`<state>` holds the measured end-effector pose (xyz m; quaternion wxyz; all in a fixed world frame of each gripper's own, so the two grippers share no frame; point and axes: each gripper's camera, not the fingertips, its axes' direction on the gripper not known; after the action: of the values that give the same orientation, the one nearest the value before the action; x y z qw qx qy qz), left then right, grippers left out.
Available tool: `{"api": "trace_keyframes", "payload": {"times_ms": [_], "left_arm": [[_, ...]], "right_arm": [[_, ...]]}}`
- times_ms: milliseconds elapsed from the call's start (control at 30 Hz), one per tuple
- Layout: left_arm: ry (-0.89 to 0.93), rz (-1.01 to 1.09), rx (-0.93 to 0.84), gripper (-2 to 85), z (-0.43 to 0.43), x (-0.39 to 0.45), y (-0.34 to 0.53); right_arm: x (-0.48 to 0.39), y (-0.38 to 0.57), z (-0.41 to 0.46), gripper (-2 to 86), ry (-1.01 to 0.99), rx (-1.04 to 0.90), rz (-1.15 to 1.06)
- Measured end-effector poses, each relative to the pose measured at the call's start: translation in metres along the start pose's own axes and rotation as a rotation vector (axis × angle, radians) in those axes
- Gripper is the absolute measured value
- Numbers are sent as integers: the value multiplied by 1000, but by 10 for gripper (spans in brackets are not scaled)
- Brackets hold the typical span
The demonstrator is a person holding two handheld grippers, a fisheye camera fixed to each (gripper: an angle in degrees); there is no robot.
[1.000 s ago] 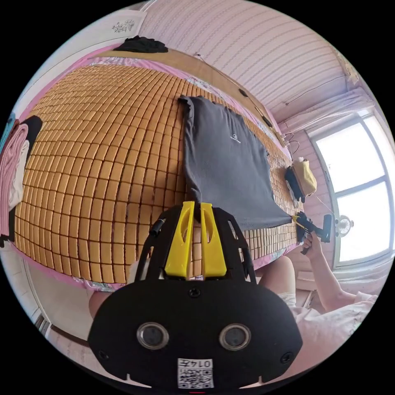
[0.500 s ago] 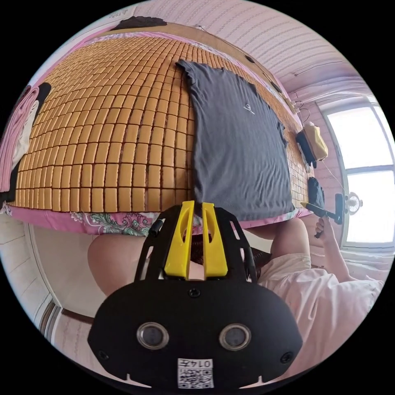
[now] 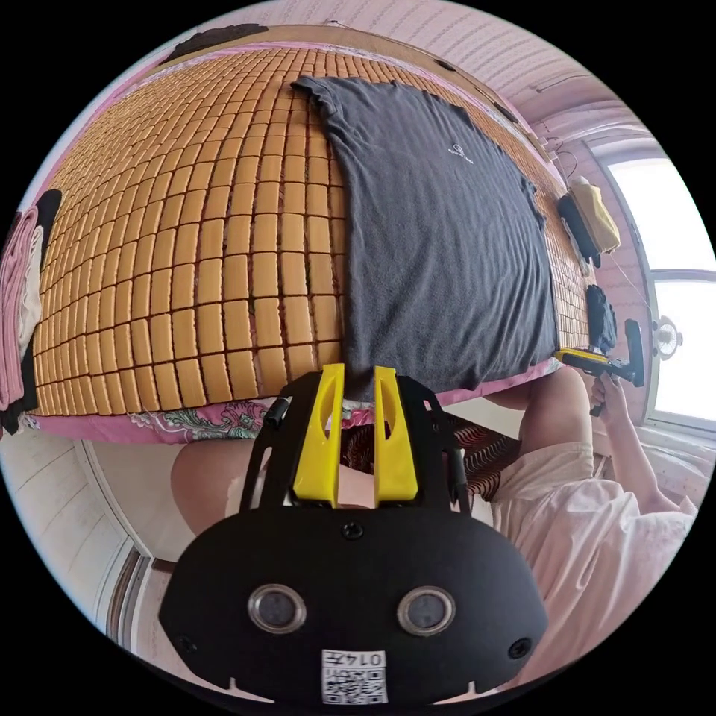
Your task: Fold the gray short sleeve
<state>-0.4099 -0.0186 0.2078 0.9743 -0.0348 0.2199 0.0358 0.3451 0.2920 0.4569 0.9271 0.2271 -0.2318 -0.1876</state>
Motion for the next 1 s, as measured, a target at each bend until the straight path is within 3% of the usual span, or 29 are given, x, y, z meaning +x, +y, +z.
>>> {"api": "trace_keyframes", "payload": {"times_ms": [267, 600, 800, 1000], "left_arm": [[-53, 73, -47, -5, -7, 2, -8], [-14, 37, -91, 45, -4, -2, -4], [-38, 38, 0, 51, -33, -11, -3], [-78, 78, 171, 46, -70, -14, -40]], "right_arm": [[38, 13, -21, 12, -20, -28, 10], [61, 6, -14, 41, -100, -57, -4], [66, -3, -37, 79, -13, -118, -79], [60, -50, -87, 76, 83, 37, -117]]}}
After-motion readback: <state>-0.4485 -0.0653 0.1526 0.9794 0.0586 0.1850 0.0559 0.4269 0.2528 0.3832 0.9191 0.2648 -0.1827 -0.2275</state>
